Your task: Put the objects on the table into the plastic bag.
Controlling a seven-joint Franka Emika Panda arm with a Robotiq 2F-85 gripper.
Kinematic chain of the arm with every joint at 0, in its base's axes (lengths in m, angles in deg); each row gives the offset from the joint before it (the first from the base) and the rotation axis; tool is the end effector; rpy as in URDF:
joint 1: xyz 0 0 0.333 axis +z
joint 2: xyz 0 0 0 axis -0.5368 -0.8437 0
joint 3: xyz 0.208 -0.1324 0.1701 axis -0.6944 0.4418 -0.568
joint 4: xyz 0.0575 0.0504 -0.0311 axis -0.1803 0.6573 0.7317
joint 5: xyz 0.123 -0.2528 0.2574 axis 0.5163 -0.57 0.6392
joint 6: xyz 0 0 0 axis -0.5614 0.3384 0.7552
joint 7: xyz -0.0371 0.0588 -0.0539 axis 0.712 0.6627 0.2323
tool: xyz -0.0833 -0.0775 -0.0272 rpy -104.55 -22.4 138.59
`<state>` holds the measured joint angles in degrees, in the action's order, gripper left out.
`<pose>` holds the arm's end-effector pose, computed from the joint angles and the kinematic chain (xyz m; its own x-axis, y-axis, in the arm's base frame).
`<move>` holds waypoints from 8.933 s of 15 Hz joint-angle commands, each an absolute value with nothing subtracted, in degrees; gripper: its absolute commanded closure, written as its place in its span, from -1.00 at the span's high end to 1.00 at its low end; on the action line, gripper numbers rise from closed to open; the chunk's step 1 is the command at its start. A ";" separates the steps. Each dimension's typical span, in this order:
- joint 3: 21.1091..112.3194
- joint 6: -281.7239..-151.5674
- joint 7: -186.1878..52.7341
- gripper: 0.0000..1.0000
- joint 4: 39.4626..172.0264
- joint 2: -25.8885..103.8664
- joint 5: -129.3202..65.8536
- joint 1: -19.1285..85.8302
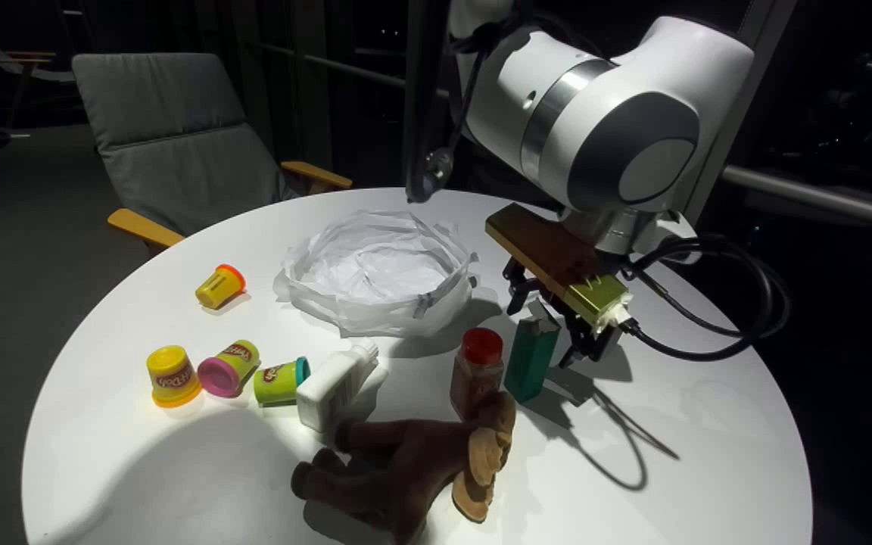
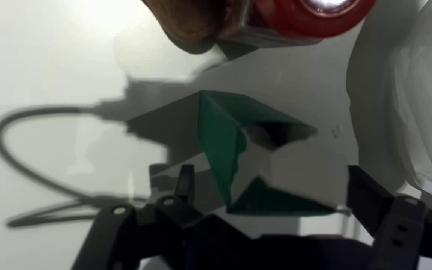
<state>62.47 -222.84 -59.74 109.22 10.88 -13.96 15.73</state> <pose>0.6315 -0.1853 0.1378 0.9016 -0.4326 -0.0047 -0.4272 -0.8886 -0.1668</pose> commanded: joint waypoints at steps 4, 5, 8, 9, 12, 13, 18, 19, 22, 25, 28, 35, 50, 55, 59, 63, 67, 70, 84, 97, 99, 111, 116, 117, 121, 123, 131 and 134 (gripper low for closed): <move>69.03 -225.57 -71.99 1.00 110.80 12.00 -16.59 23.03; 70.05 -225.62 -73.97 1.00 111.23 12.23 -17.00 23.98; 72.11 -223.39 -78.91 1.00 111.55 12.20 -18.04 26.08; 72.43 -222.59 -80.06 1.00 111.68 12.35 -18.25 26.55; 72.49 -222.84 -82.42 1.00 111.81 11.63 -18.88 28.25; 72.79 -223.06 -83.39 1.00 111.79 11.41 -19.17 28.85; 75.76 -225.71 -88.80 0.90 112.03 11.08 -22.28 32.32; 76.41 -226.06 -89.93 0.48 112.09 11.05 -22.84 32.87; 78.93 -226.15 -94.53 0.27 112.05 10.64 -24.39 34.87; 81.02 -225.43 -99.61 -0.25 112.41 10.24 -25.69 36.81; 81.42 -225.35 -103.29 -0.69 113.24 10.40 -26.65 37.92; 81.15 -222.33 -108.16 -0.72 112.73 15.28 -32.50 45.57; 70.93 -225.61 -95.79 -0.72 104.27 15.79 -45.92 41.22; 61.49 -225.34 -74.10 -0.72 102.92 13.64 -30.99 30.96; 55.64 -218.46 -60.84 -0.72 102.49 12.56 -22.70 26.62; 56.18 -210.28 -57.00 -0.72 96.29 6.04 -21.37 27.50; 57.34 -206.71 -56.99 0.44 92.11 1.07 -23.11 29.32; 57.30 -207.15 -57.39 0.88 89.45 -0.34 -23.68 31.23; 71.67 -226.05 -88.67 1.00 112.98 23.54 -40.11 52.62; 71.61 -222.99 -102.46 1.00 125.40 37.25 -49.69 52.26; 71.60 -222.99 -102.50 1.00 125.46 37.25 -49.69 52.27; 70.93 -220.99 -104.66 1.00 130.10 41.05 -50.77 46.59; 71.14 -225.03 -109.38 1.00 133.81 39.79 -44.10 41.55; 71.66 -225.45 -111.31 1.00 134.37 39.38 -43.73 40.94; 72.77 -224.19 -116.47 1.00 134.67 37.57 -43.58 38.84; 72.22 -223.30 -115.18 1.00 134.15 36.14 -42.01 37.24; 71.37 -223.64 -103.55 1.00 132.61 30.83 -37.36 34.19; 71.81 -224.27 -101.63 1.00 132.46 29.86 -37.46 34.11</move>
